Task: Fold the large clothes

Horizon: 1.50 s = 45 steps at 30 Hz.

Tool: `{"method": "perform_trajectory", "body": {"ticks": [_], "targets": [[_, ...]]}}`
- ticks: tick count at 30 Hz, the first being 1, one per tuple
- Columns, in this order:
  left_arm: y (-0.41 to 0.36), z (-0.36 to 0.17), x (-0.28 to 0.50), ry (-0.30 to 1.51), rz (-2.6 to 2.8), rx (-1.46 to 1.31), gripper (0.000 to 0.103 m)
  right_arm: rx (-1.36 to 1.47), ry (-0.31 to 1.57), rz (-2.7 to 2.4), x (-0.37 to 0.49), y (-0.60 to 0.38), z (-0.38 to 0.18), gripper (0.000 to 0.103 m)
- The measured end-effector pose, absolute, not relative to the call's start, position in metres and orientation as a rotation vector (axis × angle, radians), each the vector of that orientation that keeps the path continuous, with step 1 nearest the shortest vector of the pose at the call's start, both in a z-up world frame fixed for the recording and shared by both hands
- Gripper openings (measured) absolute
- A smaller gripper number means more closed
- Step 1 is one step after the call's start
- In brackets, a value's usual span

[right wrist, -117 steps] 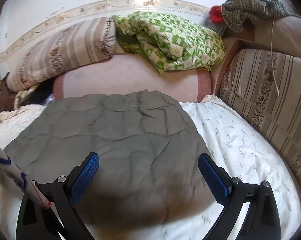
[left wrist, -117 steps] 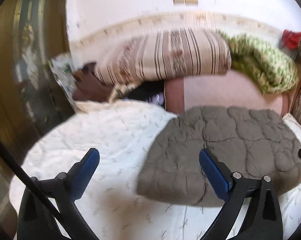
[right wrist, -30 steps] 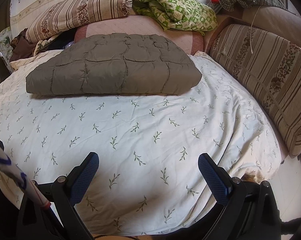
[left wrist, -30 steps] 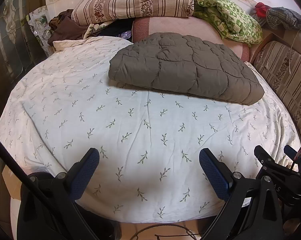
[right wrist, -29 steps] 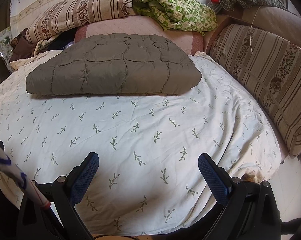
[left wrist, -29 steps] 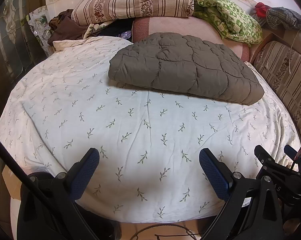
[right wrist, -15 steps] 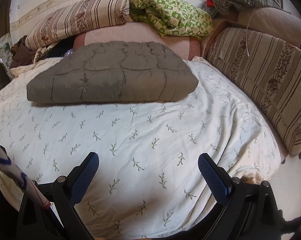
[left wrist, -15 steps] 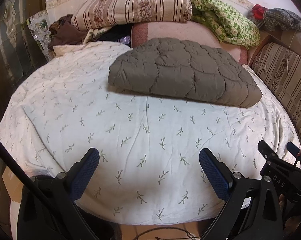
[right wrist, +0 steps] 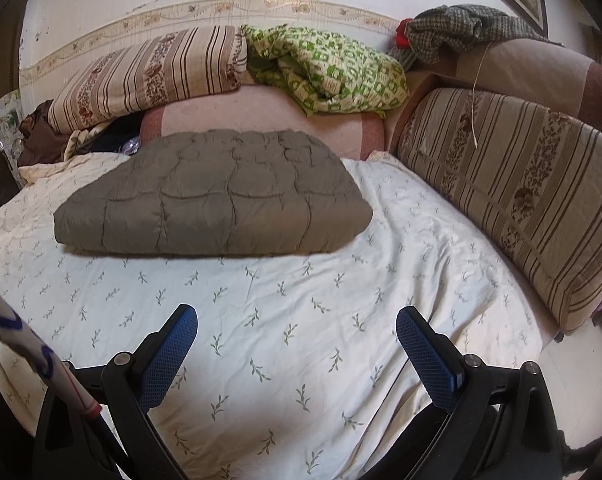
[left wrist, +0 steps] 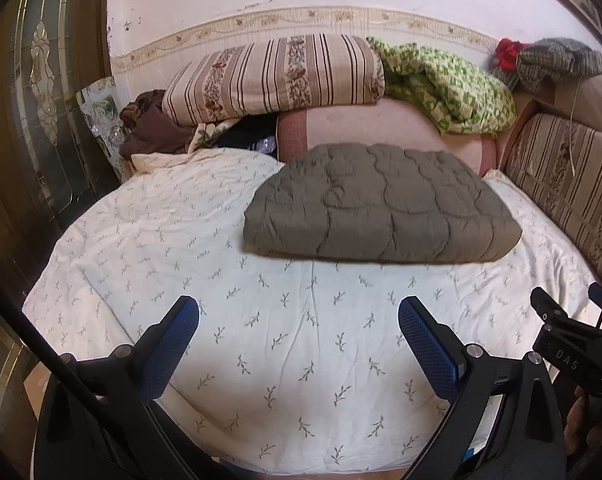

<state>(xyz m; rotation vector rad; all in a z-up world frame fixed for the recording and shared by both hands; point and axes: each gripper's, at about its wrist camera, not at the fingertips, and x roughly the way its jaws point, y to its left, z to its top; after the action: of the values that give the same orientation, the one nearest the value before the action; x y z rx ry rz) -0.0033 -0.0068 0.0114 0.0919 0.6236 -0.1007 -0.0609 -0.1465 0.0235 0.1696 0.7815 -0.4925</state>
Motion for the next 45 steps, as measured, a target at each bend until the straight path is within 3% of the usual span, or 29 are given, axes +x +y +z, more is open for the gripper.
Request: {"method": "perform_trajectory", "body": {"ticks": [23, 45], "targets": [[-0.007, 0.084, -0.016, 0.44, -0.115, 0.072, 0.1, 0.13, 0.578, -0.473, -0.071, -0.137, 0.104, 0.102], [-0.056, 0.026, 0.02, 0.657, -0.2, 0.074, 0.1, 0.139, 0.651, -0.547, -0.062, -0.171, 0.075, 0.102]]}}
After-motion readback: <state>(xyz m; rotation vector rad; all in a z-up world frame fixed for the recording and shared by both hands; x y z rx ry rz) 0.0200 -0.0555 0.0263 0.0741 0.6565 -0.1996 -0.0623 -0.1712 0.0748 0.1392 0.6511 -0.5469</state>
